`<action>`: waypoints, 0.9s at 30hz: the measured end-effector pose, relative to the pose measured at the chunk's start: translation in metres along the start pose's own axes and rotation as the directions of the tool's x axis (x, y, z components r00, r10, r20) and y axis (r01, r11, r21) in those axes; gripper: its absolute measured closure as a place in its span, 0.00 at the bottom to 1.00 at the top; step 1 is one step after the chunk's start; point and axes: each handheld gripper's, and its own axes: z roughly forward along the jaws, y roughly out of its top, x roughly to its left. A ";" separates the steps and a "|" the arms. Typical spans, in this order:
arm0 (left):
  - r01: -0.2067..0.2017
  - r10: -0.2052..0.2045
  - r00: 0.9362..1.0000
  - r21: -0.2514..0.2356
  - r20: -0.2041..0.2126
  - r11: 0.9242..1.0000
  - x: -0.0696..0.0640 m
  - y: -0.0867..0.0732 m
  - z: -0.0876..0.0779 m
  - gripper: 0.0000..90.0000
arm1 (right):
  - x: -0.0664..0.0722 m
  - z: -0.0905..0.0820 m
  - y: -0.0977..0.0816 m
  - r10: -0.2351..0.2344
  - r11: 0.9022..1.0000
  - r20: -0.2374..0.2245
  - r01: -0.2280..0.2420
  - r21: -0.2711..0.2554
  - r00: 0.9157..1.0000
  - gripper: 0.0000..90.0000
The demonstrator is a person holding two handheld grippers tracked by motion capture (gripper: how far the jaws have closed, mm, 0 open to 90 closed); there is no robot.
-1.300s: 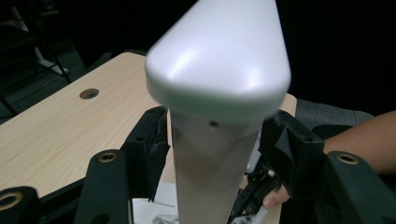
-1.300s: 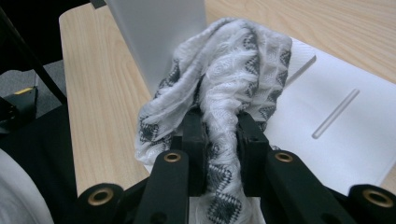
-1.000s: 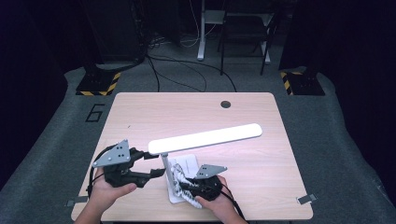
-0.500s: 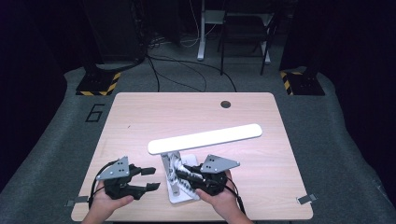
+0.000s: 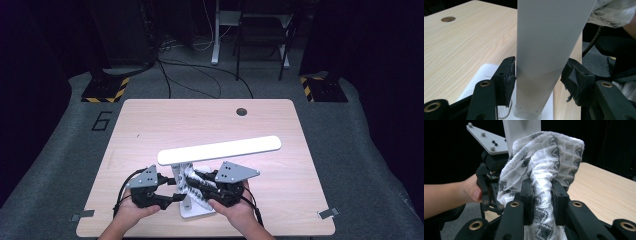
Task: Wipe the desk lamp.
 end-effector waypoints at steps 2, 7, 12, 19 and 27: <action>-0.008 0.008 1.000 -0.016 -0.007 1.000 0.002 0.001 0.001 0.50 | 0.001 -0.001 0.002 0.001 1.000 -0.006 -0.001 -0.001 1.000 0.84; -0.035 0.036 0.999 -0.032 0.021 0.999 0.005 0.003 0.004 0.51 | 0.001 0.003 -0.004 -0.021 1.000 0.013 0.021 0.023 1.000 0.84; -0.037 0.039 0.998 -0.036 0.045 0.999 0.006 0.003 0.005 0.57 | -0.001 0.002 -0.007 -0.016 1.000 0.010 0.016 0.017 1.000 0.84; -0.034 0.034 0.998 -0.007 -0.050 0.999 -0.007 0.007 0.009 0.58 | 0.002 0.000 0.000 0.001 1.000 0.021 -0.001 -0.028 1.000 0.84; -0.009 0.010 0.993 0.005 -0.114 1.000 -0.013 0.010 0.013 0.58 | 0.011 -0.008 0.024 -0.029 0.992 0.050 0.035 -0.124 0.998 0.84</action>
